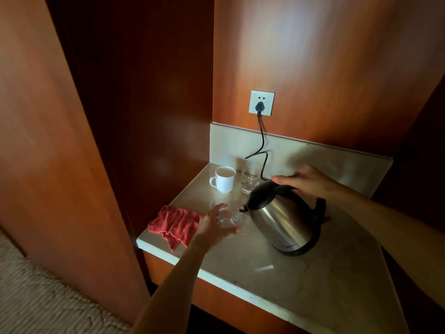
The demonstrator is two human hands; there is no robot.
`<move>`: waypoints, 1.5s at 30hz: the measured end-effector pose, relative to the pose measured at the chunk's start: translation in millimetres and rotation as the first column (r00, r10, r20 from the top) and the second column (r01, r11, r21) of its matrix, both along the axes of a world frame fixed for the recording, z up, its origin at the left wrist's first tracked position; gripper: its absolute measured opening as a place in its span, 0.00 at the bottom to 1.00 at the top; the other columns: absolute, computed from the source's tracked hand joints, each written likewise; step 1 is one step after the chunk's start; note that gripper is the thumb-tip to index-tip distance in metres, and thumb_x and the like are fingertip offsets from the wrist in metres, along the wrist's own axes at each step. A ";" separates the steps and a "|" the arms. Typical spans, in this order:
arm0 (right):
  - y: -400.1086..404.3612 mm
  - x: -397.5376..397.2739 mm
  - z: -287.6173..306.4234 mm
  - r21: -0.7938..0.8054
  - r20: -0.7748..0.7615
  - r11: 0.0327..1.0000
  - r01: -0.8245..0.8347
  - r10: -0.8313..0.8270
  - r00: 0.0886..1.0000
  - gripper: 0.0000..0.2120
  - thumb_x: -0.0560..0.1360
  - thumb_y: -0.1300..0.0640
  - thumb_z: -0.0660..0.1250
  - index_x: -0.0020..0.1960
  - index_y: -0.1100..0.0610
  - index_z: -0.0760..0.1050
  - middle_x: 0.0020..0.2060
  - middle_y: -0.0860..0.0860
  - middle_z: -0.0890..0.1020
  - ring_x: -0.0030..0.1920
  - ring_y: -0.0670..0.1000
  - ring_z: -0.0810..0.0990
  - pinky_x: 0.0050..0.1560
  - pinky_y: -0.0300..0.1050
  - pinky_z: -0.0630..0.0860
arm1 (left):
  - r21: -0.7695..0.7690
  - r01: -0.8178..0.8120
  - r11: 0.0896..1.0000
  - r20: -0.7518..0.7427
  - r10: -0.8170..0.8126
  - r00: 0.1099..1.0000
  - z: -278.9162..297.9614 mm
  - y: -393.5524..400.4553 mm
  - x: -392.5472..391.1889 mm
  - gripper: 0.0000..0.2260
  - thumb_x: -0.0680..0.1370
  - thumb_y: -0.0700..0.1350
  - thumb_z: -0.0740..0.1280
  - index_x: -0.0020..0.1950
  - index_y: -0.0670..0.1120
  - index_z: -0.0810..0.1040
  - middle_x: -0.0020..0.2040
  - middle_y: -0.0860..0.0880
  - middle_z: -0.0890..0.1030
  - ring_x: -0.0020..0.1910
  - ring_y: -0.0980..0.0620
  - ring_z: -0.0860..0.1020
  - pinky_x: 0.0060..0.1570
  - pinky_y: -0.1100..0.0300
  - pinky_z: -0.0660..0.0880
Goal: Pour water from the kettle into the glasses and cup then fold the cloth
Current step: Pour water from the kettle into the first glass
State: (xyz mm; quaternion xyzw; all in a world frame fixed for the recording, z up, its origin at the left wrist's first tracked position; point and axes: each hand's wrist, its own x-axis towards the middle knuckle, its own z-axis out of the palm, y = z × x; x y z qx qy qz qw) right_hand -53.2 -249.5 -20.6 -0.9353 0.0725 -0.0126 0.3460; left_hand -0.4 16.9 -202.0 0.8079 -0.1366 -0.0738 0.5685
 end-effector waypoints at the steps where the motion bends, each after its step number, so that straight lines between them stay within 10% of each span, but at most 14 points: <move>1: 1.6 1.9 0.2 -0.008 -0.005 1.000 -0.005 0.005 1.000 0.29 0.70 0.33 0.75 0.31 0.57 0.72 0.23 0.50 0.68 0.23 0.50 0.67 0.32 0.42 0.63 | -0.003 0.000 1.000 0.004 0.000 1.000 -1.7 -0.1 1.0 0.38 0.63 0.46 0.82 0.70 0.54 0.70 0.55 0.58 0.82 0.55 0.61 0.80 0.49 0.70 0.77; 20: 23.9 27.0 25.6 -0.150 -0.116 0.982 -0.115 0.098 0.988 0.30 0.70 0.31 0.74 0.29 0.55 0.70 0.22 0.51 0.68 0.21 0.50 0.65 0.27 0.41 0.63 | 0.270 0.001 0.963 0.133 -0.038 0.990 3.3 4.7 13.4 0.41 0.59 0.64 0.78 0.68 0.57 0.68 0.57 0.57 0.81 0.56 0.56 0.79 0.58 0.56 0.77; 45: 20.6 36.1 27.6 -0.211 -0.128 0.970 -0.119 0.093 0.987 0.32 0.65 0.26 0.73 0.33 0.57 0.74 0.27 0.55 0.70 0.26 0.52 0.68 0.28 0.42 0.64 | 0.339 -0.038 0.940 0.191 -0.029 0.981 14.8 4.4 8.2 0.41 0.61 0.62 0.79 0.71 0.54 0.68 0.59 0.54 0.80 0.57 0.52 0.78 0.59 0.56 0.75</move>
